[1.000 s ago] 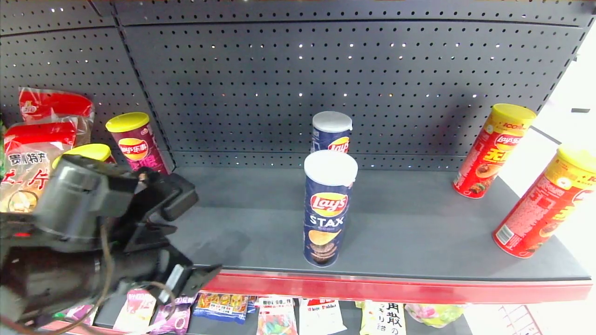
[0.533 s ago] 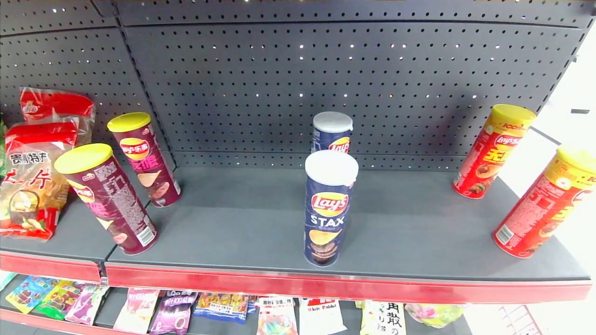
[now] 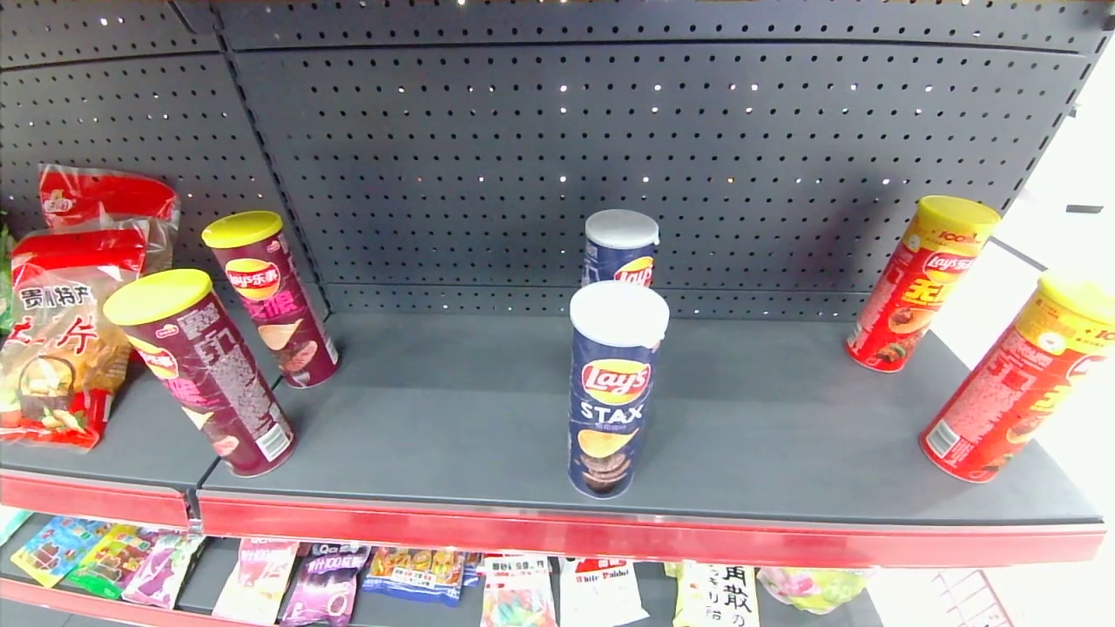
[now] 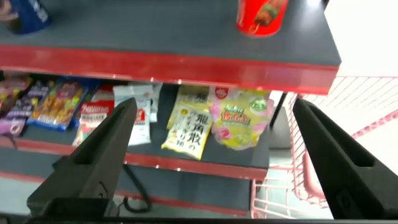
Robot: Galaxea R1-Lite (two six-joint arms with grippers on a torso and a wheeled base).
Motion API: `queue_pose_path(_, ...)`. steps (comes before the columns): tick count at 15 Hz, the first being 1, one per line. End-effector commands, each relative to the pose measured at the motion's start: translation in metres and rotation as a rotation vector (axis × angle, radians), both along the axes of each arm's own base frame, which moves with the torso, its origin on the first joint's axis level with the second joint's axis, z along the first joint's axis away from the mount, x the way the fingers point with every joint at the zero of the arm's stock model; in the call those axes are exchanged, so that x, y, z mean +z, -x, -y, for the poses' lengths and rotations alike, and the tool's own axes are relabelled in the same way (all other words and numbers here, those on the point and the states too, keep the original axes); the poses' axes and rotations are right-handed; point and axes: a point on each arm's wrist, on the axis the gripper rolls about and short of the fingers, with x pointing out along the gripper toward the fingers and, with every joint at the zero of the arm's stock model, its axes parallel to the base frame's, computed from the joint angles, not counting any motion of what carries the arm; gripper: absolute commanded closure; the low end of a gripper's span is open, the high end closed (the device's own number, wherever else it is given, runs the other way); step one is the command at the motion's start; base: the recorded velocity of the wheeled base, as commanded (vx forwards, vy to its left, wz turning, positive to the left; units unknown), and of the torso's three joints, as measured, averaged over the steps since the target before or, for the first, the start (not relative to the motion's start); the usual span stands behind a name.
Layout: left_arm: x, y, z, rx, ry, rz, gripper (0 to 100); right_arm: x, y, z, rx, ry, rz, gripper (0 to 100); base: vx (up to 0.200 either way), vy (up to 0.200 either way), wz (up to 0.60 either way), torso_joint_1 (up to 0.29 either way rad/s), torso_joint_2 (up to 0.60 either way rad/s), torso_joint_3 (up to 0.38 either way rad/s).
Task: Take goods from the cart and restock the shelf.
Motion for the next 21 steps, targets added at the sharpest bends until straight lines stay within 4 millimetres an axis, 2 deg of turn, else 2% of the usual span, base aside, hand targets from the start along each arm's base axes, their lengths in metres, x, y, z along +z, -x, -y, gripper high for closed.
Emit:
queue_pose_path(1,-0.015,0.007,0.001,0.034,0.112,0.097,0,0.020,0.002,0.001,-0.049,0.001,0.023,0,0.000,0.000,0.00,0.000,0.00,0.000)
queue_pose_path(3,-0.021,0.001,0.012,0.204,0.102,0.045,0,0.023,-0.005,-0.002,-0.187,0.036,-0.044,0,0.000,0.000,0.00,0.000,0.00,0.000)
queue_pose_path(4,-0.020,-0.001,0.014,0.240,0.104,0.026,0,0.017,-0.006,-0.003,-0.213,0.041,-0.062,0,0.000,0.000,0.00,0.000,0.00,0.000)
queue_pose_path(5,-0.027,-0.001,0.016,0.274,0.104,0.023,0,0.002,-0.008,-0.004,-0.295,0.057,-0.088,0,0.000,0.000,0.00,0.000,0.00,0.000)
queue_pose_path(6,-0.034,0.001,0.016,0.257,0.105,0.037,0,0.000,-0.008,-0.003,-0.343,0.073,-0.095,0,0.000,0.000,0.00,0.000,0.00,0.000)
queue_pose_path(8,-0.043,-0.010,0.017,0.170,0.141,0.066,0,-0.003,-0.009,-0.003,-0.390,0.085,-0.111,0,0.000,0.000,0.00,0.000,0.00,0.000)
queue_pose_path(9,-0.051,-0.029,0.018,0.035,0.134,0.191,0,0.002,-0.013,-0.005,-0.450,0.099,-0.157,0,0.000,0.000,0.00,0.000,0.00,0.000)
queue_pose_path(10,-0.058,-0.038,0.019,-0.072,0.082,0.260,0,0.011,-0.020,-0.007,-0.493,0.108,-0.206,0,0.000,0.000,0.00,0.000,0.00,0.000)
queue_pose_path(11,-0.061,-0.042,0.021,-0.181,0.089,0.311,0,0.018,-0.026,-0.008,-0.542,0.108,-0.227,0,0.000,0.000,0.00,0.000,0.00,0.000)
queue_pose_path(12,-0.062,-0.042,0.022,-0.232,0.103,0.322,0,0.013,-0.025,-0.009,-0.569,0.110,-0.242,0,0.000,0.000,0.00,0.000,0.00,0.000)
queue_pose_path(13,-0.063,-0.043,0.022,-0.231,0.099,0.322,0,0.000,-0.020,-0.009,-0.550,0.101,-0.217,0,0.000,0.000,0.00,0.000,0.00,0.000)
queue_pose_path(14,-0.064,-0.044,0.022,-0.227,0.087,0.352,0,-0.006,-0.010,-0.011,-0.411,0.084,-0.099,0,0.000,0.000,0.00,0.000,0.00,0.000)
queue_pose_path(15,-0.064,-0.044,0.022,-0.227,0.087,0.352,0,-0.006,-0.010,-0.011,-0.411,0.084,-0.099,0,0.000,0.000,0.00,0.000,0.00,0.000)
queue_pose_path(17,-0.069,-0.045,0.016,0.022,0.031,0.322,0,-0.012,-0.010,-0.020,-0.015,0.064,0.082,0,0.000,0.000,0.00,0.000,0.00,0.000)
queue_pose_path(19,-0.069,-0.045,0.016,0.008,0.057,0.323,0,-0.014,-0.013,-0.020,0.019,0.105,0.120,0,0.000,0.000,0.00,0.000,0.00,0.000)
queue_pose_path(21,-0.069,-0.044,0.016,-0.109,0.081,0.331,0,-0.014,-0.014,-0.020,0.012,0.113,0.120,0,0.000,0.000,0.00,0.000,0.00,0.000)
